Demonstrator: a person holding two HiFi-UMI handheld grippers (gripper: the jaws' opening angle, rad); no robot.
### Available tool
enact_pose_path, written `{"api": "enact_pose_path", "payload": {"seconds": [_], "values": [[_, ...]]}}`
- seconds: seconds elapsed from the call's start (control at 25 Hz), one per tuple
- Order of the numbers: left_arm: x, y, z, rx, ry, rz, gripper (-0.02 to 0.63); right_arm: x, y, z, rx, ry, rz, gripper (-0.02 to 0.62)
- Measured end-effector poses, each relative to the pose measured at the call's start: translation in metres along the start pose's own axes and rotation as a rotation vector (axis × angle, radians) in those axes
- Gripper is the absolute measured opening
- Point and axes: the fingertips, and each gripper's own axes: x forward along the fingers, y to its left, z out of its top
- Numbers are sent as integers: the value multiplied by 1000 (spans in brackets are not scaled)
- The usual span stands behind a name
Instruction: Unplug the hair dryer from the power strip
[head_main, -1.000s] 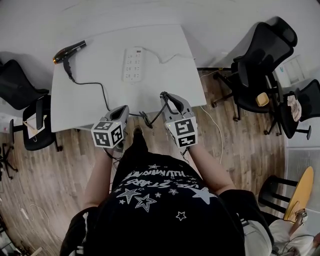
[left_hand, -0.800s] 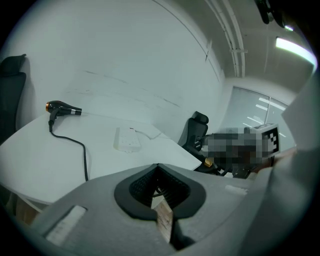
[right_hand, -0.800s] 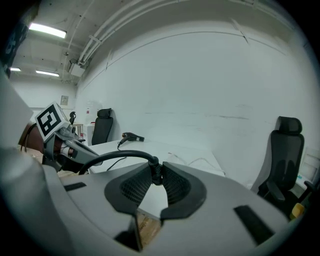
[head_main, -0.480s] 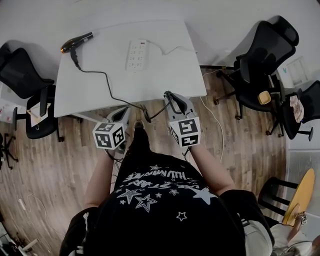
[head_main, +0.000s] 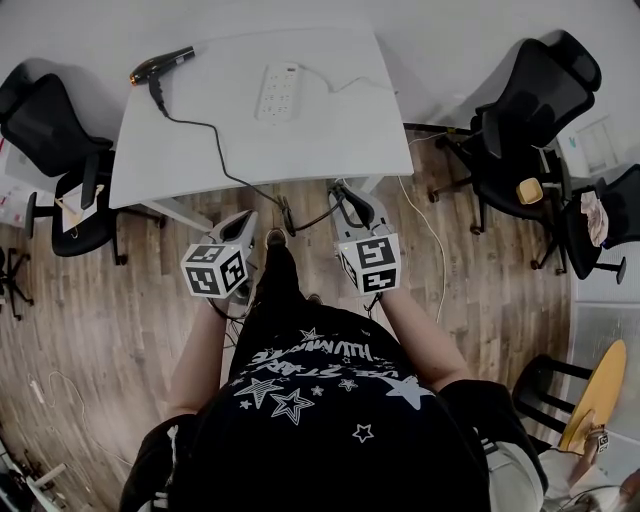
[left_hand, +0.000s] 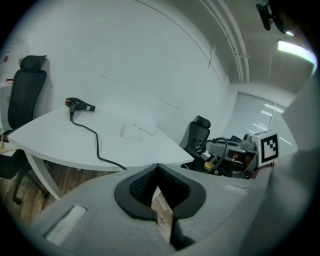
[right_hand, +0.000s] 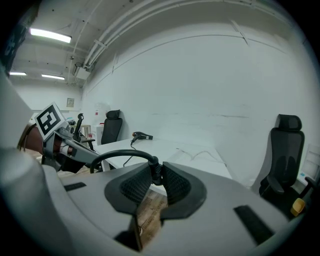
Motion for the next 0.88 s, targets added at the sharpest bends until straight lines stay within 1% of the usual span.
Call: {"api": "enact_pose_path", "payload": {"seconds": [0.28, 0.56, 0.76, 0.88], "values": [[-25, -12, -15, -16, -25, 17, 7, -24, 18, -7, -10, -1, 22, 75], [-50, -20, -22, -34, -57, 41, 7, -38, 27, -19, 23, 22, 32, 75], [-68, -20, -26, -58, -83, 60, 6, -44, 38, -22, 18, 32, 46, 75], [-76, -16, -25, -57, -92, 61, 7, -42, 44, -23, 20, 36, 44, 75]]}}
